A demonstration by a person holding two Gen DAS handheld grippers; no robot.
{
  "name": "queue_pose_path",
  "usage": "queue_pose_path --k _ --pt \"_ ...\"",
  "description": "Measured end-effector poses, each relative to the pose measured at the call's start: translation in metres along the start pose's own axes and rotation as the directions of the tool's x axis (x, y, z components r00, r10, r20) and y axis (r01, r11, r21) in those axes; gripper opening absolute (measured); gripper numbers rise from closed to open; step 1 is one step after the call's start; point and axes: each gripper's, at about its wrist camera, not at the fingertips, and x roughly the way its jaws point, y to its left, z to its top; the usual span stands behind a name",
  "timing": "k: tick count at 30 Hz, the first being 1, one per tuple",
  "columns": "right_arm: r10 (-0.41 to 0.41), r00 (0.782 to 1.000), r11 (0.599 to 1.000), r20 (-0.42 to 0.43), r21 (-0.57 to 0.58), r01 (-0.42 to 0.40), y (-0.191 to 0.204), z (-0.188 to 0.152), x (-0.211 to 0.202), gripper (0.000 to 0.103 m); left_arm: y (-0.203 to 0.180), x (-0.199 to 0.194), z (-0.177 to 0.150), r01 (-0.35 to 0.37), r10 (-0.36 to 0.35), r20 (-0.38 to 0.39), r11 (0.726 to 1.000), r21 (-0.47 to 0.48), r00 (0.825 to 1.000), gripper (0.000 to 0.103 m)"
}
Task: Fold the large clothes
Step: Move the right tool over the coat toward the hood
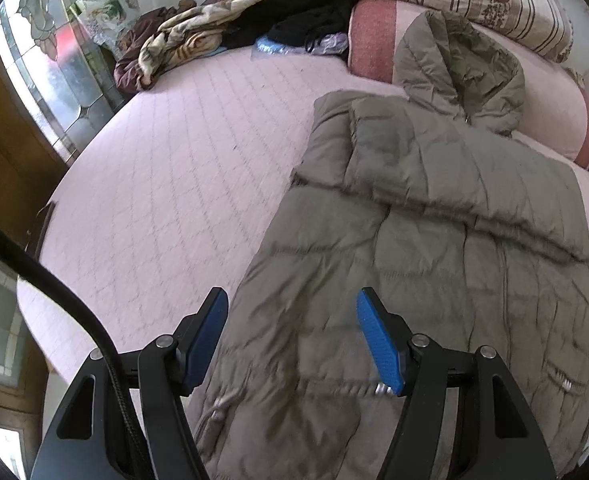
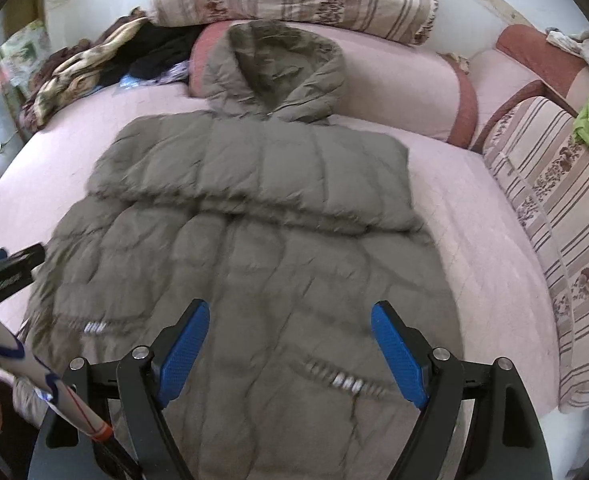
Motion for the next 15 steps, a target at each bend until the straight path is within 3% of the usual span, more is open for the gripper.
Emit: queue_pose_path --k 7,10,15 --pt "-0.028 0.999 0.998 0.044 0.053 0.026 -0.012 0.083 0.041 0.087 -0.016 0.024 0.037 0.047 -0.049 0.096 0.999 0.021 0.994 0.066" --pt "-0.002 0.997 0.997 0.078 0.075 -0.004 -0.011 0.122 0.059 0.087 -0.017 0.04 0.045 0.045 -0.047 0.103 0.999 0.023 0.994 0.066" --pt "0.104 0.988 0.984 0.116 0.133 -0.119 -0.001 0.201 0.097 0.087 -0.008 0.063 0.046 0.044 -0.045 0.095 0.999 0.01 0.994 0.066"
